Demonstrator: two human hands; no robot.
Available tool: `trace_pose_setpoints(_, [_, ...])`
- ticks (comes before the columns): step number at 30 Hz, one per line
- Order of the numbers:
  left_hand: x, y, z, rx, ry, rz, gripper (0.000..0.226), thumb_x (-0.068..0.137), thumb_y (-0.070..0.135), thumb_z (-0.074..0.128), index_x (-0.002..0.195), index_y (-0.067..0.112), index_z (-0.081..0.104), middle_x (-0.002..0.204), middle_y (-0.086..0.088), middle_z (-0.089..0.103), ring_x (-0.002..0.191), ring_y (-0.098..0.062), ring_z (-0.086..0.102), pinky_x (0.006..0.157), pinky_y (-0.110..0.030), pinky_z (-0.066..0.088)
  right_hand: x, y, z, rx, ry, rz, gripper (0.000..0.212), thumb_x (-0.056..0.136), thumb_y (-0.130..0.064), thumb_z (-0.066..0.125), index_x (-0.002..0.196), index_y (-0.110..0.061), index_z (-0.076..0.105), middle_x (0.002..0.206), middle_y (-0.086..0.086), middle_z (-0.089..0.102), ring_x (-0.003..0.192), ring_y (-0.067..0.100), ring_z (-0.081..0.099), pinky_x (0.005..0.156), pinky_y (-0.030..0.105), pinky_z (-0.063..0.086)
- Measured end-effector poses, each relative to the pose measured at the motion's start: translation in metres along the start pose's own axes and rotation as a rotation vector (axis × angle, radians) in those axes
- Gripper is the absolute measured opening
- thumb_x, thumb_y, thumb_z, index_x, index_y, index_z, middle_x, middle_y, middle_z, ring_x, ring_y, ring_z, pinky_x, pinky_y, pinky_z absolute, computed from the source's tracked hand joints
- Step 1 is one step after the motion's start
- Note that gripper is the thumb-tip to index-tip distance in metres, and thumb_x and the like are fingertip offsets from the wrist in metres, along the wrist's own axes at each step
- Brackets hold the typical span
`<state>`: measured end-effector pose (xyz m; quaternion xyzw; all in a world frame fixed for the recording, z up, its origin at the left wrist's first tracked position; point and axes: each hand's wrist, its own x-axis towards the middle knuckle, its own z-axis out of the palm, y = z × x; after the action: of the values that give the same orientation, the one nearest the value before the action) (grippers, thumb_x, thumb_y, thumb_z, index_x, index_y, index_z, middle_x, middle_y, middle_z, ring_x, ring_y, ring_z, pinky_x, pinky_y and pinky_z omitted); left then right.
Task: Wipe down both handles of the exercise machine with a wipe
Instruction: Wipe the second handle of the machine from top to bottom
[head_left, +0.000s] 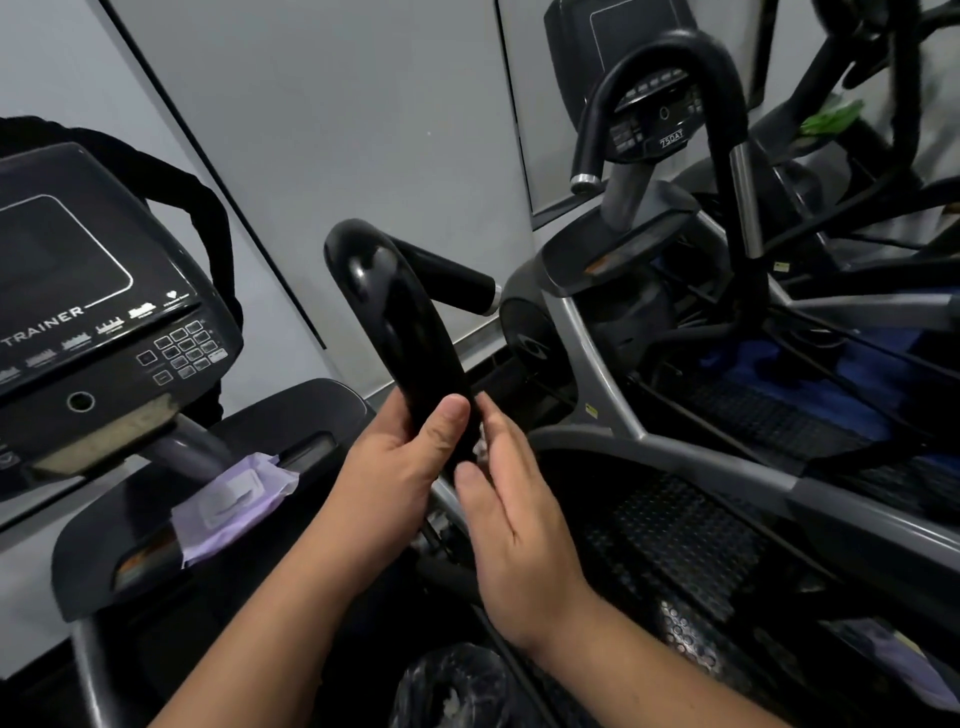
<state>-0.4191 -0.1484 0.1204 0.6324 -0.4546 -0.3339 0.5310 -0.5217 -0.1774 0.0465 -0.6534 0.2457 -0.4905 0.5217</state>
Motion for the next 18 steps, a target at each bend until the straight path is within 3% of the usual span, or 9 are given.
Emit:
trace_pose_setpoints(4, [0.001, -0.001, -0.003, 0.033, 0.007, 0.001, 0.049, 0.072, 0.055, 0.064, 0.116, 0.034, 0.066, 0.114, 0.011, 0.076, 0.112, -0.008, 0.070, 0.106, -0.039, 0.049, 0.008, 0.012, -0.005, 0.103, 0.002, 0.133, 0.064, 0.093, -0.057, 0.036, 0.151, -0.031, 0.041, 0.147, -0.020, 0.049, 0.139, -0.008, 0.039, 0.119, 0.033, 0.033])
trace_pose_setpoints(7, [0.001, 0.000, -0.002, 0.044, -0.001, 0.008, 0.049, 0.072, 0.055, 0.064, 0.116, 0.034, 0.065, 0.113, 0.013, 0.076, 0.111, -0.006, 0.070, 0.106, -0.037, 0.049, 0.007, 0.008, -0.004, 0.104, 0.007, 0.058, 0.052, 0.103, -0.037, 0.037, 0.152, -0.023, 0.042, 0.150, -0.014, 0.049, 0.141, -0.003, 0.039, 0.118, 0.030, 0.032])
trace_pose_setpoints(10, [0.001, 0.001, -0.002, 0.053, 0.003, 0.011, 0.046, 0.074, 0.053, 0.063, 0.116, 0.032, 0.065, 0.111, 0.012, 0.077, 0.107, -0.006, 0.071, 0.105, -0.037, 0.050, 0.005, 0.017, -0.011, 0.127, 0.044, 0.086, 0.045, 0.101, -0.029, 0.040, 0.145, -0.031, 0.047, 0.138, -0.018, 0.058, 0.133, -0.006, 0.048, 0.115, 0.029, 0.039])
trace_pose_setpoints(12, [0.001, 0.000, -0.002, 0.058, 0.014, 0.005, 0.046, 0.076, 0.053, 0.063, 0.115, 0.030, 0.066, 0.110, 0.007, 0.078, 0.108, -0.012, 0.072, 0.106, -0.043, 0.050, 0.014, 0.020, -0.011, 0.181, 0.103, 0.144, 0.027, 0.102, -0.025, 0.046, 0.122, -0.040, 0.055, 0.114, -0.017, 0.070, 0.113, -0.003, 0.063, 0.099, 0.028, 0.050])
trace_pose_setpoints(14, [0.001, -0.002, -0.002, 0.060, 0.009, 0.006, 0.042, 0.078, 0.052, 0.063, 0.113, 0.028, 0.067, 0.110, 0.003, 0.078, 0.109, -0.016, 0.072, 0.108, -0.048, 0.048, 0.013, 0.014, -0.009, 0.177, 0.170, 0.112, 0.018, 0.104, -0.018, 0.052, 0.111, -0.034, 0.056, 0.107, -0.014, 0.071, 0.103, 0.000, 0.067, 0.087, 0.022, 0.053])
trace_pose_setpoints(16, [0.001, -0.002, -0.002, 0.066, 0.001, 0.002, 0.042, 0.078, 0.053, 0.063, 0.114, 0.030, 0.067, 0.111, 0.004, 0.077, 0.110, -0.015, 0.071, 0.108, -0.048, 0.048, 0.001, 0.015, -0.007, 0.190, 0.174, 0.078, 0.016, 0.104, -0.022, 0.052, 0.118, -0.028, 0.058, 0.116, -0.021, 0.069, 0.109, -0.004, 0.064, 0.090, 0.018, 0.051])
trace_pose_setpoints(18, [0.001, -0.002, -0.002, 0.075, 0.001, 0.000, 0.048, 0.075, 0.057, 0.064, 0.117, 0.033, 0.065, 0.114, 0.007, 0.076, 0.112, -0.013, 0.070, 0.109, -0.047, 0.048, -0.008, 0.019, -0.007, 0.179, 0.166, 0.071, 0.029, 0.106, -0.031, 0.046, 0.130, -0.024, 0.059, 0.125, -0.022, 0.066, 0.119, -0.004, 0.059, 0.103, 0.022, 0.048])
